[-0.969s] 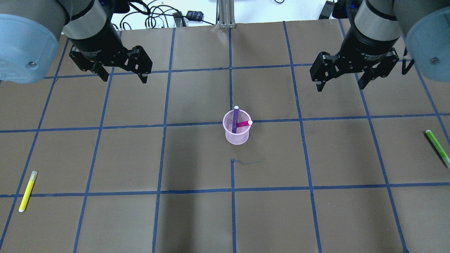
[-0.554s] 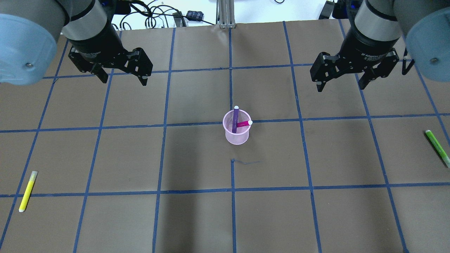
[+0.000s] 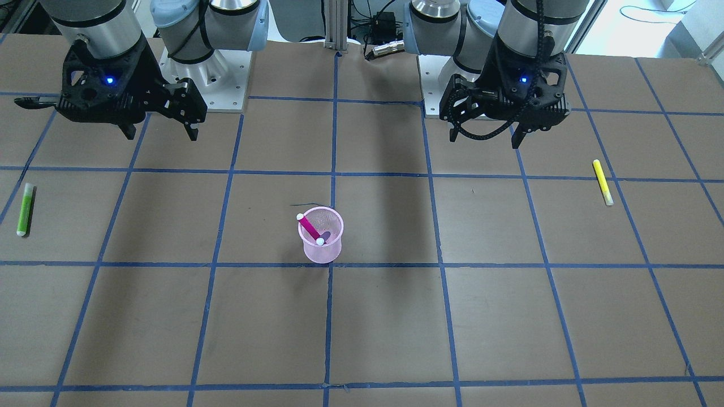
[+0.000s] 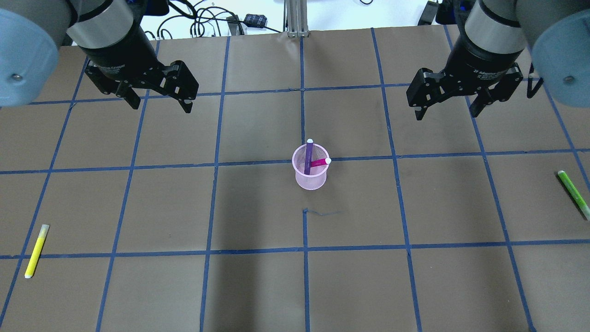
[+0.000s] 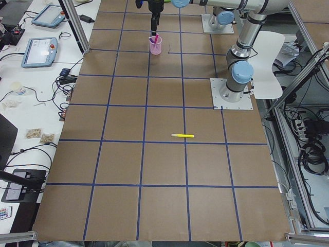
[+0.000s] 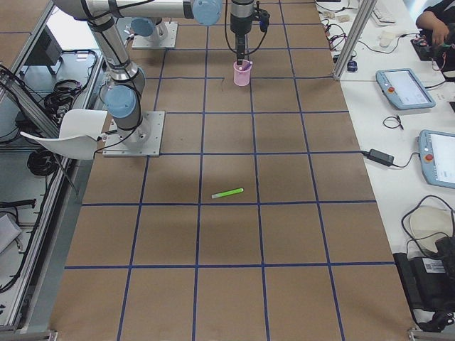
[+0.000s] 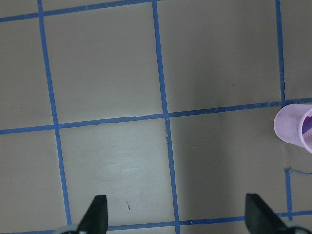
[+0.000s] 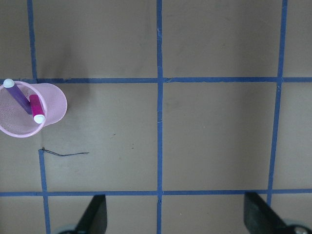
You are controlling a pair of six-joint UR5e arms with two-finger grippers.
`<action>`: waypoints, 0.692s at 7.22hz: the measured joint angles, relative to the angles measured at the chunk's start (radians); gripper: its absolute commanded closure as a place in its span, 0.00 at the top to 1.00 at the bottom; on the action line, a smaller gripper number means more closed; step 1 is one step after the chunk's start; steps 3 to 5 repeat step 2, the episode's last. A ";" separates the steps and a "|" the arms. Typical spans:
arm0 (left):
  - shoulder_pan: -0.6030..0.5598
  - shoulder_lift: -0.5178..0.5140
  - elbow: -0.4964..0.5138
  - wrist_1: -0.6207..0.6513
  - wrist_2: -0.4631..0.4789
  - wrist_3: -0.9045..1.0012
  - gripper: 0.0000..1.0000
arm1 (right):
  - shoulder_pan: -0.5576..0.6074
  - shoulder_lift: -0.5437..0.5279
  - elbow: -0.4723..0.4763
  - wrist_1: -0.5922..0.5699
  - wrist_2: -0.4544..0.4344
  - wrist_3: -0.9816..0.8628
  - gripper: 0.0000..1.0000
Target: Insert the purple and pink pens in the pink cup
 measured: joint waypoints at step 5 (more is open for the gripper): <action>-0.001 -0.001 0.000 0.003 -0.001 -0.004 1.00 | 0.000 0.000 0.000 0.002 0.000 0.000 1.00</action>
